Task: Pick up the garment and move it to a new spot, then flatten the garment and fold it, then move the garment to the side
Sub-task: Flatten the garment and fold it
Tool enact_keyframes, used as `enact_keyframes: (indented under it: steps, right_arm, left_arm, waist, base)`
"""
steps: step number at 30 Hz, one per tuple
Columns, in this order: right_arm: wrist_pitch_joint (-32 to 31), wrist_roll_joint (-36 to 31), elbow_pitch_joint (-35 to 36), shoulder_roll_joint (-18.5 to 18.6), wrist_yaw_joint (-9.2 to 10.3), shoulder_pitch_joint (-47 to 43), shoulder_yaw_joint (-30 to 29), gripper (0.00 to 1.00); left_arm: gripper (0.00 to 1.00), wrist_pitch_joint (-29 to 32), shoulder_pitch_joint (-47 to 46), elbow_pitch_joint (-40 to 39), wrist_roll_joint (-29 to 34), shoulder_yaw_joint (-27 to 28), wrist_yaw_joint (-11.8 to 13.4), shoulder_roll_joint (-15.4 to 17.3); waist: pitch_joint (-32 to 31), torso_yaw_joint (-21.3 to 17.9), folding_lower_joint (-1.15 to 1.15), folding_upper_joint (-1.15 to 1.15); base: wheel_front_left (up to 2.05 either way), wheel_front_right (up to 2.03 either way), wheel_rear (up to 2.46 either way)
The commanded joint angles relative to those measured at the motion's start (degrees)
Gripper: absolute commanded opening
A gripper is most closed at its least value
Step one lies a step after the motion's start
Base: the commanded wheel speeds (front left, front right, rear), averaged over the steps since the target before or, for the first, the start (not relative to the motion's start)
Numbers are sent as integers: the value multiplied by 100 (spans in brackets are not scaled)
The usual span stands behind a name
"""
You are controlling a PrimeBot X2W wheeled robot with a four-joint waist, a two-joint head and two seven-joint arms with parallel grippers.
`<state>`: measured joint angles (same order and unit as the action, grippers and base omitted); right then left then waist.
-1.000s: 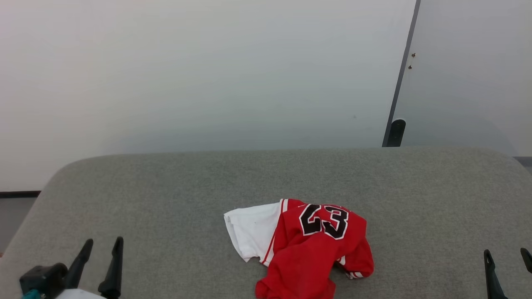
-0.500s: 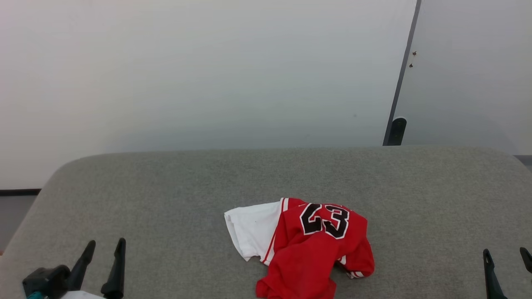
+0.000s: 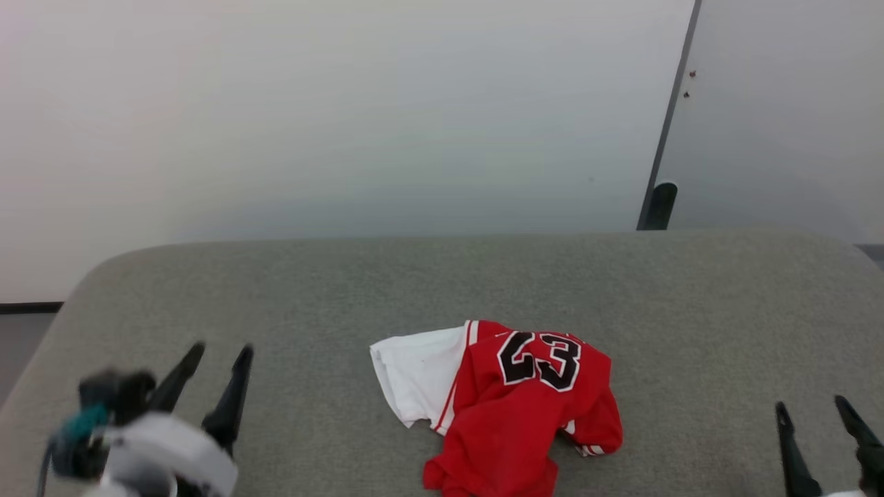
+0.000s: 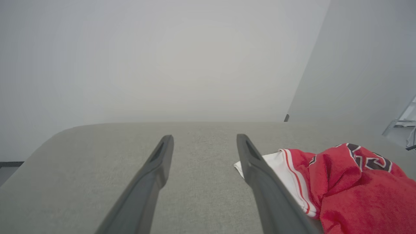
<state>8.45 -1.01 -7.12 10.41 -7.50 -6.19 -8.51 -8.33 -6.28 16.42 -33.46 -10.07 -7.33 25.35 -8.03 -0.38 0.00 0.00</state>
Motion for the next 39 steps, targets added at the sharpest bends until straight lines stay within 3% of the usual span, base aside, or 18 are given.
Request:
enact_keyframes:
  steps: [1, 9, 16, 23, 30, 39]
  right_arm:
    - [-67, 46, 97, 27, 2, 127, 131, 100]
    - [-228, 207, 332, 30, 2, 417, 598, 100]
    - [-267, 292, 456, -117, 3, 624, 868, 100]
    - [-138, 280, 397, -293, 3, 783, 861, 100]
    - [16, 251, 266, -408, 3, 957, 862, 100]
    - [136, 250, 113, -511, 3, 1148, 921, 100]
  left_arm:
    - [100, 314, -315, -143, -190, -177, -23, 168]
    - [100, 1891, -1475, -357, -1050, -986, -20, 716]
    - [100, 3688, -2398, 160, -1780, -1381, -10, 967]
    - [100, 5038, -2911, 684, -1909, -1660, 438, 964]
    - [100, 5656, -3177, 1061, -1831, -1849, 779, 902]
    - [100, 6024, -3243, 1606, -1702, -2127, 922, 799]
  waist:
    - [143, -132, 0, 0]
    - [565, -606, 0, 0]
    - [1019, -1148, 0, 0]
    - [1529, -1507, 0, 0]
    - [1858, -1683, 0, 0]
    - [2095, -1694, 0, 0]
  base:
    - [0, 0, 0]
    - [0, 0, 0]
    - [0, 0, 0]
    - [0, 0, 0]
    - [0, 0, 0]
    - [0, 0, 0]
